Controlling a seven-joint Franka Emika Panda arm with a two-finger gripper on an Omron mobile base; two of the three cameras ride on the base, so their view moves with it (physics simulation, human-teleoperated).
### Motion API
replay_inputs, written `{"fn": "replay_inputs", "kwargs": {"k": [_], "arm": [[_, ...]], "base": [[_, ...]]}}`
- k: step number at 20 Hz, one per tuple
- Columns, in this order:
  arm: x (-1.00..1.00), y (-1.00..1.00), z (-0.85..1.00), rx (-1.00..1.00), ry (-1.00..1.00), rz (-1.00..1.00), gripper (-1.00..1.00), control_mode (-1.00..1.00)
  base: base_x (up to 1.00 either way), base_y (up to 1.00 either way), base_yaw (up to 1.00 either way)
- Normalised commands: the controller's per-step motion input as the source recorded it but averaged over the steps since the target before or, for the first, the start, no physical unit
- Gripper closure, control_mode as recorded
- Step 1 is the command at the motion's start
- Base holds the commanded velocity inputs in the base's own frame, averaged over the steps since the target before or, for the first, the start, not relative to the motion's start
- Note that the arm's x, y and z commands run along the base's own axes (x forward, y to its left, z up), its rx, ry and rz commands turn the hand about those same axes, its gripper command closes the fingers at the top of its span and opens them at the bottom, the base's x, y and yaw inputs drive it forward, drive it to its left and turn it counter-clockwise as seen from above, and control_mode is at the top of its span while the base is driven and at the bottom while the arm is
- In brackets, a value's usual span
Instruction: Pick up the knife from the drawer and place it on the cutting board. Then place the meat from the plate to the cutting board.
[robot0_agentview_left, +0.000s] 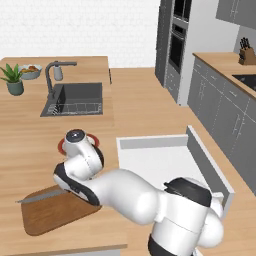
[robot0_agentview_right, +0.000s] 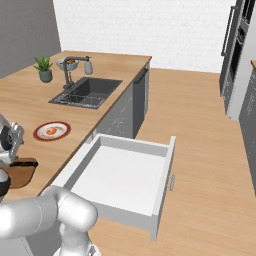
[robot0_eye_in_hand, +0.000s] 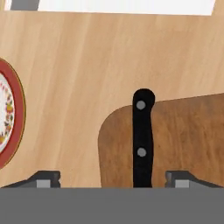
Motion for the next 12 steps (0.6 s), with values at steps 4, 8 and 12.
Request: {"fn": "replay_inputs", "kwargs": {"k": [4, 8, 12], "arm": [[1.0, -0.41, 0.49, 0.06, -0.01, 0.07, -1.0, -1.0], [1.0, -0.34, 0.07, 0.0, 0.0, 0.28, -1.0, -1.0], [0.89, -0.31, 0.01, 0.0, -0.03, 0.58, -1.0, -1.0]], "base": [[0.0, 0.0, 0.0], [0.0, 0.0, 0.0], [0.0, 0.0, 0.0]]}}
